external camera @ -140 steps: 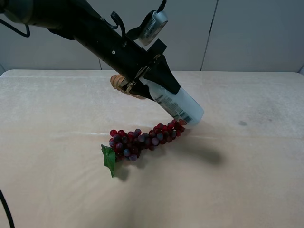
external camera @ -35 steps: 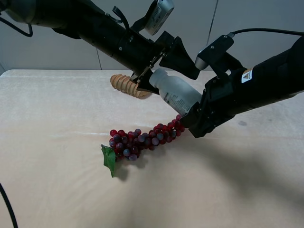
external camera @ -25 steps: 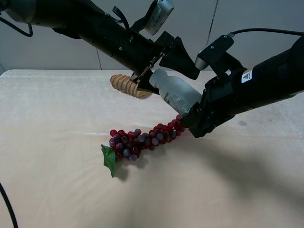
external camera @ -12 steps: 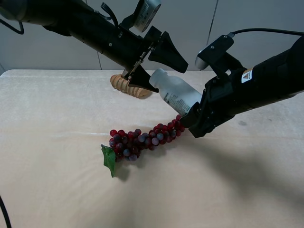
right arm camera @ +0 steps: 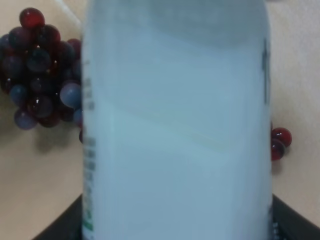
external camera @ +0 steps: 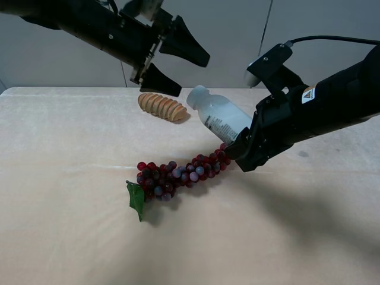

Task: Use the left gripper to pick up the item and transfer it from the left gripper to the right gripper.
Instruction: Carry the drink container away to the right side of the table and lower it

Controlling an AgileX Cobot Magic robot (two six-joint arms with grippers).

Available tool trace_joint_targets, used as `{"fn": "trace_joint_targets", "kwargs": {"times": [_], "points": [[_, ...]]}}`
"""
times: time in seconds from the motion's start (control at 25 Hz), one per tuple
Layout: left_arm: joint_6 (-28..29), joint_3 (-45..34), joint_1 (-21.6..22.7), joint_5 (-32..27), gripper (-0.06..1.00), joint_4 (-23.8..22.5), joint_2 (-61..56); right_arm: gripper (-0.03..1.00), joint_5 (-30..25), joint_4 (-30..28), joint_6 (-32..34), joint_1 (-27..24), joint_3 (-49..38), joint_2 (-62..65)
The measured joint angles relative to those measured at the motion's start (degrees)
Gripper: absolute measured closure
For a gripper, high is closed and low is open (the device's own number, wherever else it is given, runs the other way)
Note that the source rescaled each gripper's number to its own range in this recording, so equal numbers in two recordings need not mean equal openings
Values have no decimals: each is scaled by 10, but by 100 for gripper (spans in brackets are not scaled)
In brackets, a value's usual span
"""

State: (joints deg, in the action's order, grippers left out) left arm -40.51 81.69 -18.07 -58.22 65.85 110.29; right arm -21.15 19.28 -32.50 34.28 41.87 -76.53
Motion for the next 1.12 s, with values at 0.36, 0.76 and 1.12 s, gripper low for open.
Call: {"fn": "trace_joint_targets", "kwargs": {"times": [0.36, 0.76, 1.12], "points": [[58, 0, 96, -10, -6, -124, -139, 96, 0, 3, 0, 0, 0, 0], [256, 0, 126, -35, -6, -430, -355, 96, 0, 7, 1, 0, 0, 0], [360, -56, 126, -77, -6, -569, -535, 96, 0, 9, 1, 0, 0, 0]]}}
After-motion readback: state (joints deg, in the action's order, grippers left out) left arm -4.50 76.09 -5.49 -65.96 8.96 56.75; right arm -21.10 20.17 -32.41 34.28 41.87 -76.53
